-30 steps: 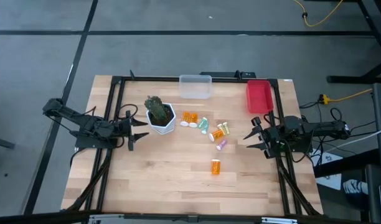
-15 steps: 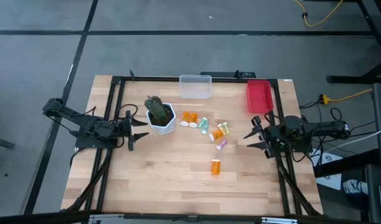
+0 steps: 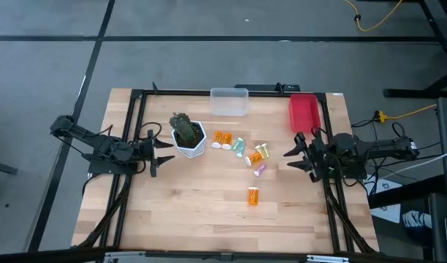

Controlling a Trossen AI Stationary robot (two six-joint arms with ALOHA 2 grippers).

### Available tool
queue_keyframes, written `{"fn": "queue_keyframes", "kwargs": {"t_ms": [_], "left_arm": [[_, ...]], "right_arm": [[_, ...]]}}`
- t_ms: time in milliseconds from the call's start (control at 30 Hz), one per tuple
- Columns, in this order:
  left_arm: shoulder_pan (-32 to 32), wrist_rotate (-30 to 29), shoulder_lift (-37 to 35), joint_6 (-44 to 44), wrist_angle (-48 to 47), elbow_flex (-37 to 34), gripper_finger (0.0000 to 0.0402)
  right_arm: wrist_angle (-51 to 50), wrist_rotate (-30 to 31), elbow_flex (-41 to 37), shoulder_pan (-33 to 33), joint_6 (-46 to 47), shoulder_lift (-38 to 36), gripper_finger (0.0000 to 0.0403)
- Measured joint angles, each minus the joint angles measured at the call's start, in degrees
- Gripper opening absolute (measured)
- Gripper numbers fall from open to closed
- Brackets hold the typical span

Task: Pick and place medicine bottles into bin by pill shape (circle, oval)
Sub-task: Put the small yellow pill bottle into the white bin

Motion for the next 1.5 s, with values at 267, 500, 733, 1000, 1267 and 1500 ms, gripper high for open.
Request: {"fn": "queue_keyframes", "kwargs": {"t_ms": [267, 500, 733, 1000, 1267, 1500], "left_arm": [[-0.02, 0.02, 0.00, 0.00, 0.00, 0.02, 0.0212], [-0.01, 0.00, -0.02, 0.00, -0.01, 0.00, 0.0212], [0.00, 0.00, -0.02, 0.00, -0.01, 0.01, 0.0212], [0.00, 0.00, 0.00, 0.00, -0.02, 0.00, 0.0212], [0.00, 0.00, -0.01, 0.00, 0.00, 0.01, 0.0212], [0.00, 0.01, -0.02, 0.00, 0.00, 0.02, 0.0212]], "right_arm": [[-10.15, 1.17, 7.42, 0.00, -1.30, 5.35, 0.0167], [-15.68, 7.05, 11.55, -0.02, -0.03, 7.48, 0.0167], [-24.38, 15.48, 17.73, -0.02, -0.06, 8.41, 0.0167], [-34.11, 20.53, 24.48, -0.02, 3.49, 11.06, 0.0167], [-40.47, 21.55, 26.90, -2.12, 9.70, 19.61, 0.0167], [-40.68, 21.52, 26.90, -7.09, 15.44, 31.98, 0.0167]]}}
